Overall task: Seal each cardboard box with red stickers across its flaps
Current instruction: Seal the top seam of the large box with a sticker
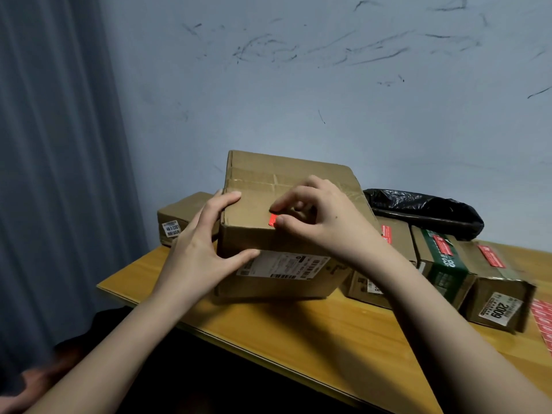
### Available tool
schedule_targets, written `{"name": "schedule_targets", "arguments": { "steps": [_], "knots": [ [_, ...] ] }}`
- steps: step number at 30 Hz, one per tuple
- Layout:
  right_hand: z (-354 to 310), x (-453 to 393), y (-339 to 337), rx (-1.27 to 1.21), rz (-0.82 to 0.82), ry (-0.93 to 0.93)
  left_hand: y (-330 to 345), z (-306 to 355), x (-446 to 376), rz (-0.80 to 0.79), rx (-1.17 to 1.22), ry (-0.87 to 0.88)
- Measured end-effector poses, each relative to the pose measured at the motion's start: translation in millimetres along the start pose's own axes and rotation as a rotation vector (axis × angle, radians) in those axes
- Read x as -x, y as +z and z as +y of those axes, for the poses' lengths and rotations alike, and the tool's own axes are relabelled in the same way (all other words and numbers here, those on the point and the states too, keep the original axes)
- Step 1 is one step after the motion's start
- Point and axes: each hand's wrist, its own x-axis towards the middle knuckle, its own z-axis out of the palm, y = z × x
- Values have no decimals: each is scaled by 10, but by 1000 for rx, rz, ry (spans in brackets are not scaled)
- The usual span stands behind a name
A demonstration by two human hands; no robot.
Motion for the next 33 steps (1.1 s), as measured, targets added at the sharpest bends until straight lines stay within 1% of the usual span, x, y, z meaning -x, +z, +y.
{"name": "schedule_targets", "arguments": {
  "steps": [1, 3, 7, 10, 24, 33],
  "knots": [
    [-4, -17, -26, 12, -26, -2, -2, 2, 2, 1, -3, 1],
    [-28, -32, -36, 18, -17, 1, -1, 5, 3, 7, -2, 2],
    [-111, -7, 69, 40, 109, 32, 8, 17, 11, 17, -17, 1],
    [-120, 7, 129, 97, 145, 37, 17, 26, 25, 19, -24, 10],
    [-142, 45, 203, 162, 186, 29, 12, 2, 36, 22, -62, 26],
    [-117, 30, 163, 48, 129, 121, 22, -12, 25, 16, -73, 30]
  ]
}}
